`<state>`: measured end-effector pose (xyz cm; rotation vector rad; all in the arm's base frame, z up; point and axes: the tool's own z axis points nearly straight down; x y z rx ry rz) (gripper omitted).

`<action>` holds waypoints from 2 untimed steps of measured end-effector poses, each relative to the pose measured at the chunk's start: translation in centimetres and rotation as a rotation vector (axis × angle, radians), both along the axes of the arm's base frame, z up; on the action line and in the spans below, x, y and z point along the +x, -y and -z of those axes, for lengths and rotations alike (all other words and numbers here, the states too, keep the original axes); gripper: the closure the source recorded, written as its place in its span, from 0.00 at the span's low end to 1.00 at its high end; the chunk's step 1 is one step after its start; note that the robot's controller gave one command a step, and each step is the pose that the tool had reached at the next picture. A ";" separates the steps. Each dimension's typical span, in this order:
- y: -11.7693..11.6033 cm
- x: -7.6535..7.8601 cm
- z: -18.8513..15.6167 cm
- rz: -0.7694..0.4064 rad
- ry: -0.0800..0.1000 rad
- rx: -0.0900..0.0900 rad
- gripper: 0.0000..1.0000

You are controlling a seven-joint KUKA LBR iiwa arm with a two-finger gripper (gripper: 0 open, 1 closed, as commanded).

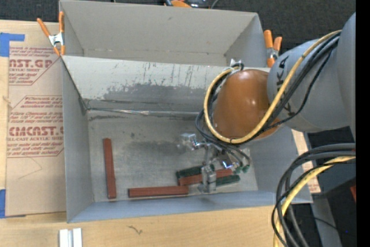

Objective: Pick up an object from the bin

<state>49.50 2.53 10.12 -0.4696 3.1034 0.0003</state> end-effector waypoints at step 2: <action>1.2 -1.1 3.1 0.133 0.004 0.002 0.00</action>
Offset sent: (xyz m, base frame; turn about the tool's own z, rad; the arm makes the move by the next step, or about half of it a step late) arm -0.0082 -0.0083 0.0013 0.0249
